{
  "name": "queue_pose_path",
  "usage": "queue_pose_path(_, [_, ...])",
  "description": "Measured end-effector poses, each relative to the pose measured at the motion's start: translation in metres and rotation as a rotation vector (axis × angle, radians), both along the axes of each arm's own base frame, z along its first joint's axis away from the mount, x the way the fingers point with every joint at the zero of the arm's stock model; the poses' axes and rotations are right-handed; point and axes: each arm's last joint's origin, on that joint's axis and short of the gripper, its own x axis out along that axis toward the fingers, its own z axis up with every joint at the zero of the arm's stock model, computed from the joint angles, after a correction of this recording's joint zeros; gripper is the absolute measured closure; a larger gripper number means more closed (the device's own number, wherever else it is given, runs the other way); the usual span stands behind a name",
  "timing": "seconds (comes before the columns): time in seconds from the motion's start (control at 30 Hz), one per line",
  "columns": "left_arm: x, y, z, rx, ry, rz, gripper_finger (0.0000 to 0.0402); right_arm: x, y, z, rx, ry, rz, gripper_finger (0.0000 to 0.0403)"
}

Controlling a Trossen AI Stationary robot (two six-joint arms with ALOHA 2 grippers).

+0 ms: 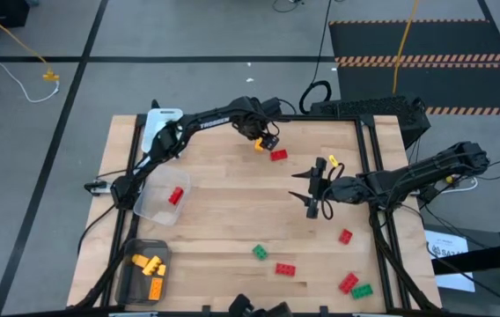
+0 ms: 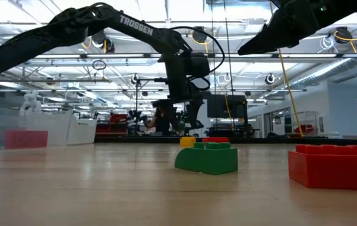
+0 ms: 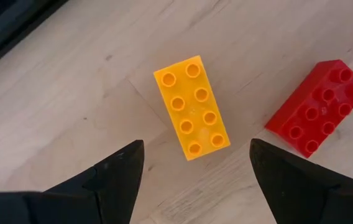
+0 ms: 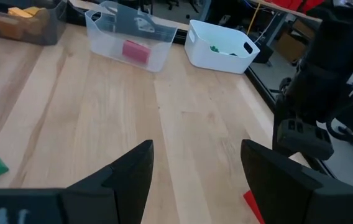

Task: Sort & place blocks by color
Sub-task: Put the yellow game piece into the black bin

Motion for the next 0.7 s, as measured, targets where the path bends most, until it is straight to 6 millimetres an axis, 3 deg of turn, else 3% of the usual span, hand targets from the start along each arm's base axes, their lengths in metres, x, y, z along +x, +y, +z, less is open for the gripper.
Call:
queue_pose_path(0.27, [0.002, -0.001, 0.000, 0.037, 0.005, 0.009, 0.0108, 0.000, 0.000, 0.000, 0.002, -0.004, 0.000, 0.0167])
queue_pose_path(0.7, [0.002, 0.004, -0.022, 0.023, 0.055, 0.035, 0.0108, 0.000, 0.000, 0.000, 0.006, -0.004, 0.002, 0.0167])
